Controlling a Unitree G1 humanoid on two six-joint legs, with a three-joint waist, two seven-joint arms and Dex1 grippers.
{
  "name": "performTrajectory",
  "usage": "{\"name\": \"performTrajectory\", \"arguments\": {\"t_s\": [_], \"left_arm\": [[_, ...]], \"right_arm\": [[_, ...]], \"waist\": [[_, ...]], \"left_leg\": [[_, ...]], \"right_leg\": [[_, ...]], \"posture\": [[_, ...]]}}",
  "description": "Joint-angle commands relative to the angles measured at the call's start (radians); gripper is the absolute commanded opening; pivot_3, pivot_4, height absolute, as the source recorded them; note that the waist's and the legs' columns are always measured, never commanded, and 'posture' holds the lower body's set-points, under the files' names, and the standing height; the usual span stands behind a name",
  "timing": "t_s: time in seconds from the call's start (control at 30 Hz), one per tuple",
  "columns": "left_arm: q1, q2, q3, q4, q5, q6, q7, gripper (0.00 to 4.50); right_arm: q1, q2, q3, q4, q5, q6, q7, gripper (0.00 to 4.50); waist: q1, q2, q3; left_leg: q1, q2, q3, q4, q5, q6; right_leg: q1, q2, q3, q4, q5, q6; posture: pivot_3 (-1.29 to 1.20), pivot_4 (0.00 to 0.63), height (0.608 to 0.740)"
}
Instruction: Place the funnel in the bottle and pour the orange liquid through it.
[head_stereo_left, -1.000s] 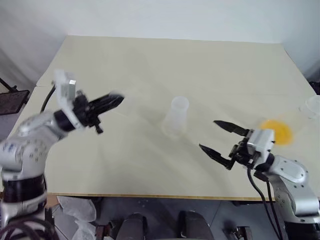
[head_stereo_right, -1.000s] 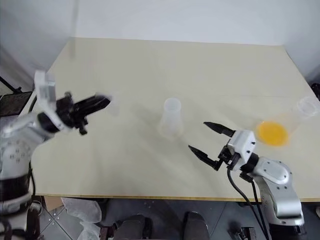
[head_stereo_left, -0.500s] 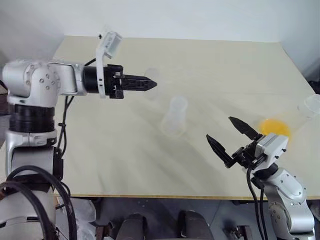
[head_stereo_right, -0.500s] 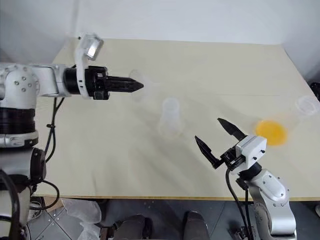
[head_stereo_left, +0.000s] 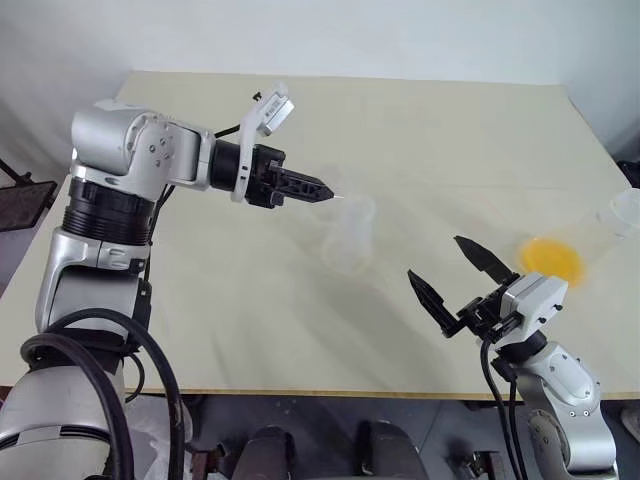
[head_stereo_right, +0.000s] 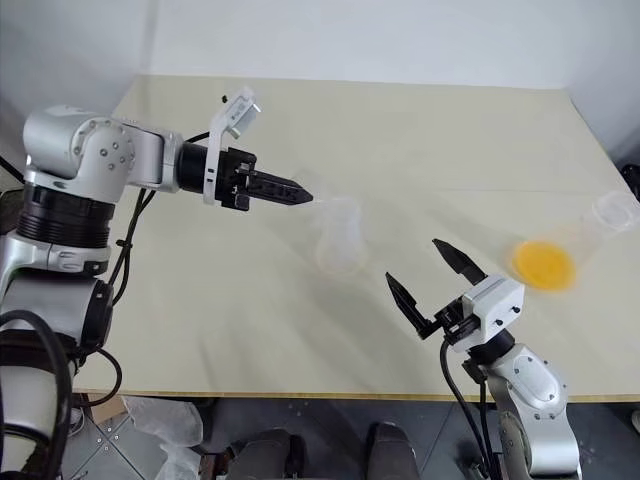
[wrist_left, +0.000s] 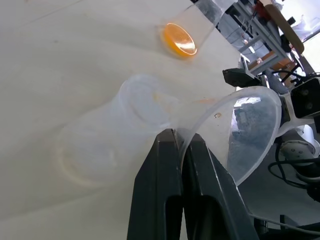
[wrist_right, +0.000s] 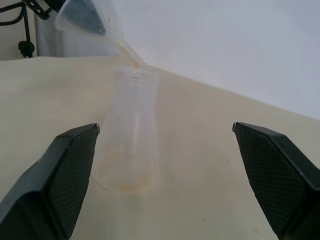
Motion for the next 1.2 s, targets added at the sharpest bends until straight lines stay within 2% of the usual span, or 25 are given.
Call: {"name": "performTrajectory", "arguments": {"t_s": [0.03,0.3,0.5,0.6,1.0,1.07,1.2], "left_arm": [[-0.037,-0.011,-0.012,0.005,0.029,-0.001,-0.019,0.02],[-0.049,-0.022,-0.038,0.032,0.066,0.015,-0.044,0.02],[-0.067,-0.065,-0.032,0.07,0.103,-0.024,-0.045,0.02],[-0.069,-0.082,-0.026,0.086,0.119,-0.045,-0.044,0.68],[-0.027,-0.123,0.028,0.103,0.185,-0.217,-0.034,4.45],[-0.016,-0.13,0.05,0.097,0.186,-0.244,-0.027,4.48],[0.062,-0.135,0.127,0.058,0.165,-0.422,-0.086,4.48]], "right_arm": [[-0.002,0.007,0.002,-0.04,0.0,-0.028,-0.015,4.5],[-0.005,0.006,0.012,-0.04,-0.003,-0.032,-0.029,4.5],[-0.003,0.008,0.022,-0.038,-0.006,-0.037,-0.036,4.5],[-0.004,0.008,0.024,-0.038,-0.007,-0.038,-0.038,4.5],[-0.006,0.015,0.033,-0.037,-0.016,-0.045,-0.045,4.5],[-0.005,0.015,0.032,-0.036,-0.015,-0.047,-0.043,4.5],[-0.016,0.012,0.035,-0.027,-0.015,-0.048,-0.04,4.5]], "waist": [[0.0,0.0,0.0],[-0.001,0.0,0.0],[0.002,0.0,0.0],[0.001,0.0,0.0],[0.0,0.0,0.0],[0.0,0.0,0.0],[0.0,0.0,0.0]], "left_leg": [[0.0,0.0,0.0,0.0,0.0,0.0],[0.0,0.0,0.0,0.0,0.0,0.0],[-0.001,0.0,0.0,0.001,0.0,0.0],[-0.001,0.0,0.0,0.001,0.0,0.0],[-0.001,0.0,0.0,0.001,0.0,0.0],[-0.001,0.0,0.0,0.001,0.0,0.0],[-0.001,0.0,-0.001,0.001,0.0,0.0]], "right_leg": [[0.0,0.0,0.0,0.0,0.0,0.0],[0.0,0.0,0.0,0.0,0.0,0.0],[0.0,0.0,0.0,0.0,0.0,0.0],[0.0,0.0,0.0,0.0,0.0,0.0],[0.0,0.0,0.0,0.0,0.0,0.0],[0.0,0.0,0.0,0.0,0.0,0.0],[0.0,0.0,0.0,0.0,0.0,0.0]], "posture": [[0.0,0.15,0.74],[0.0,0.15,0.74],[0.0,0.15,0.74],[0.0,0.15,0.74],[0.0,0.15,0.74],[0.0,0.15,0.74],[0.0,0.15,0.74]]}}
